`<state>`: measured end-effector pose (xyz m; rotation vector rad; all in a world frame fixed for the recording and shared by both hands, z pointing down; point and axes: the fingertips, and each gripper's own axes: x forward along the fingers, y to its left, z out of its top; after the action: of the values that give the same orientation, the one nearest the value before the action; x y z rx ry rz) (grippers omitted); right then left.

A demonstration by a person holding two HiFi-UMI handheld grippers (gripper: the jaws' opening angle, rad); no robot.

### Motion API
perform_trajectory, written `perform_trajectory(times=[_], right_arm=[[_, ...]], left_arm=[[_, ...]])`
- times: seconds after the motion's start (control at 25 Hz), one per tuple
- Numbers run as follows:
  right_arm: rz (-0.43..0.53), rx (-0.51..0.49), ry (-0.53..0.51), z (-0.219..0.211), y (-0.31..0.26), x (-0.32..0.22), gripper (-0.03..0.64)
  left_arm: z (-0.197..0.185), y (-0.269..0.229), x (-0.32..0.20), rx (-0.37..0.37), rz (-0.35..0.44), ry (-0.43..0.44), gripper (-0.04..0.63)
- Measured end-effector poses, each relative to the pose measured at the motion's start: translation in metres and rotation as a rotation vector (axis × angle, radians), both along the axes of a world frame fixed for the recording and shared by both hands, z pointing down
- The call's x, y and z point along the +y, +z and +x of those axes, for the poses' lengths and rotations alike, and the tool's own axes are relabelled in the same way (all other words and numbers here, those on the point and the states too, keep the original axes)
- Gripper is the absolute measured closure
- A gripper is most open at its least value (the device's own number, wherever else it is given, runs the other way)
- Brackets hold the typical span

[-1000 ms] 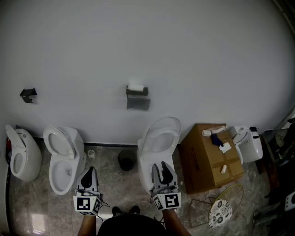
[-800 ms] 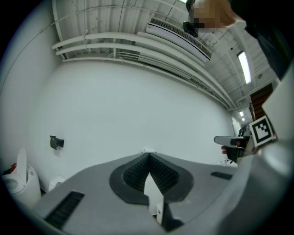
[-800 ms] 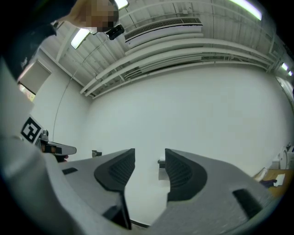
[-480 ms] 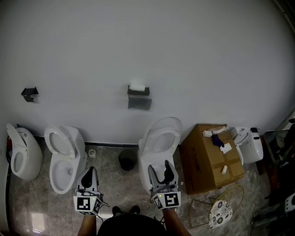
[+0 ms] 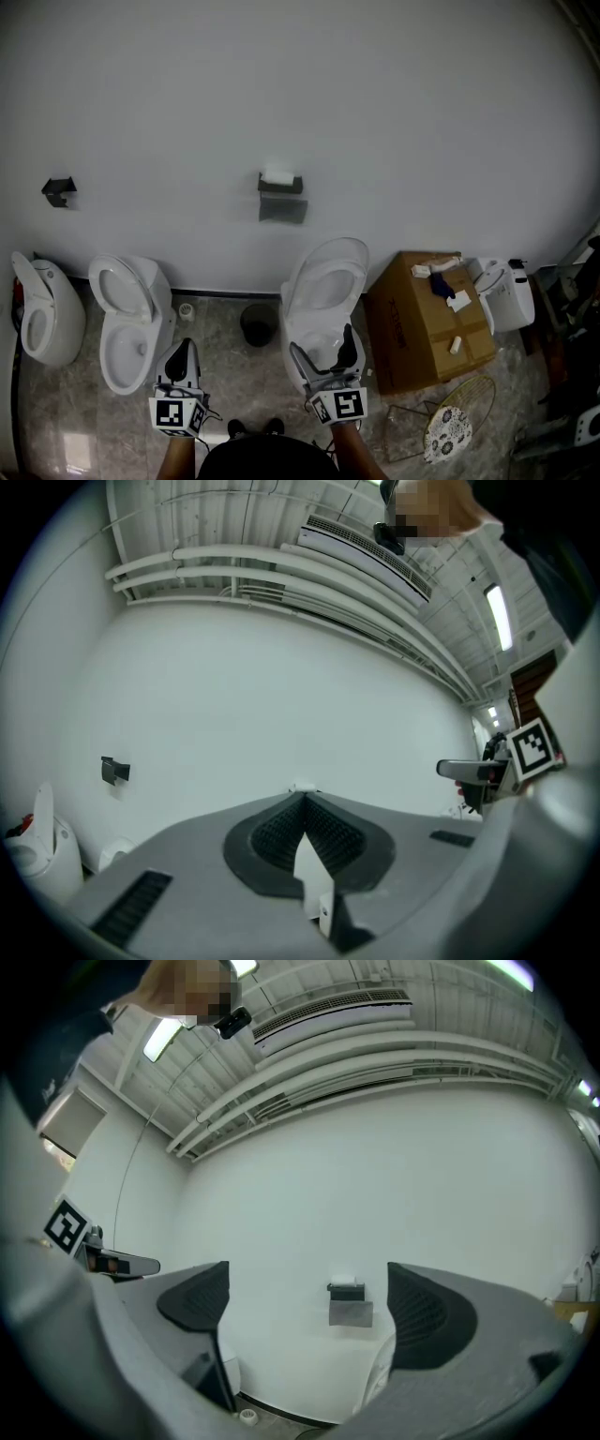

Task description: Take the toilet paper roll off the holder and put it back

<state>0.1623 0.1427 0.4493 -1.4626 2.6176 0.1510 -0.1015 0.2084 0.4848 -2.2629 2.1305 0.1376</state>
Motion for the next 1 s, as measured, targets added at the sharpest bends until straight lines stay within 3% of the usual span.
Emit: perform_trajectory(times=[0.2,0.28,0.64,0.8,1.0], right_arm=[[-0.005,-0.009,-0.005,0.001,0.002,-0.002,0.061],[-0.002,-0.007,-0.001,0.002,0.002,-0.004,0.037],[0.008,0.013,0.020,-0.001,0.000,-0.005,0.035],[0.012,0.009,0.032,-0.007,-0.001,-0.002,0.035],[0.014,0.007,0.059,-0.016,0.002,0.001,0.035]], left_arm=[[0.001,0.002,-0.002,-0.007,-0.002,0.009,0.592],[0.007,-0.006,-0.003,0.016,-0.042,0.022,0.592],[-0.006,-0.001,-0.005,-0.003,0.007,0.006,0.592],[-0.009,-0.006,-0.004,0.011,-0.027,0.023,0.592],[-0.024,0.007,-0.005,-0.017,-0.016,0.050,0.592]])
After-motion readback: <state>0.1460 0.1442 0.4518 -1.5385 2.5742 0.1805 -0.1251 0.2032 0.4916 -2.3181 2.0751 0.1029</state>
